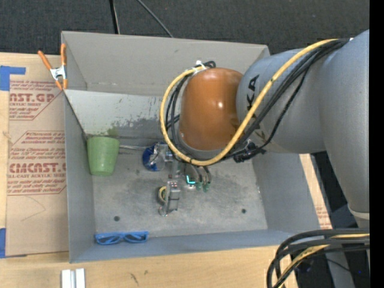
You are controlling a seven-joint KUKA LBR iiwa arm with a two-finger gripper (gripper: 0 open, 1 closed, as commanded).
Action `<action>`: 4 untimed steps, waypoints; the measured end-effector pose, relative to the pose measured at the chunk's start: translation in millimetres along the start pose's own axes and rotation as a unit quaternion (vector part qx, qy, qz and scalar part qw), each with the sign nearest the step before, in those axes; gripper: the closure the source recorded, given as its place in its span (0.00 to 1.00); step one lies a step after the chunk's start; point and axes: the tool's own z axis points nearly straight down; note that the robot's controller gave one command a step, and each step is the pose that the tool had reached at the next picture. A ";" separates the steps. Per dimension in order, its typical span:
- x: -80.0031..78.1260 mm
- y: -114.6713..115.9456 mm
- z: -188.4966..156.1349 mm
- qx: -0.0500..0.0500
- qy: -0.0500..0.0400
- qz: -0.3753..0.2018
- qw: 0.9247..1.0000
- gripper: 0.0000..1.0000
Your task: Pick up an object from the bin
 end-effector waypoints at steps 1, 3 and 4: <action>-7.3 -52.1 99.0 0.001 0.000 -0.047 0.999 0.00; -18.9 -17.0 93.9 0.000 -0.003 -0.369 0.929 1.00; 3.8 -15.1 -70.6 0.002 -0.008 -0.350 0.937 1.00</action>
Offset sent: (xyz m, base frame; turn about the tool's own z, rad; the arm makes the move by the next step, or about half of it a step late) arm 0.0085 -0.0501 -0.0941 -0.0969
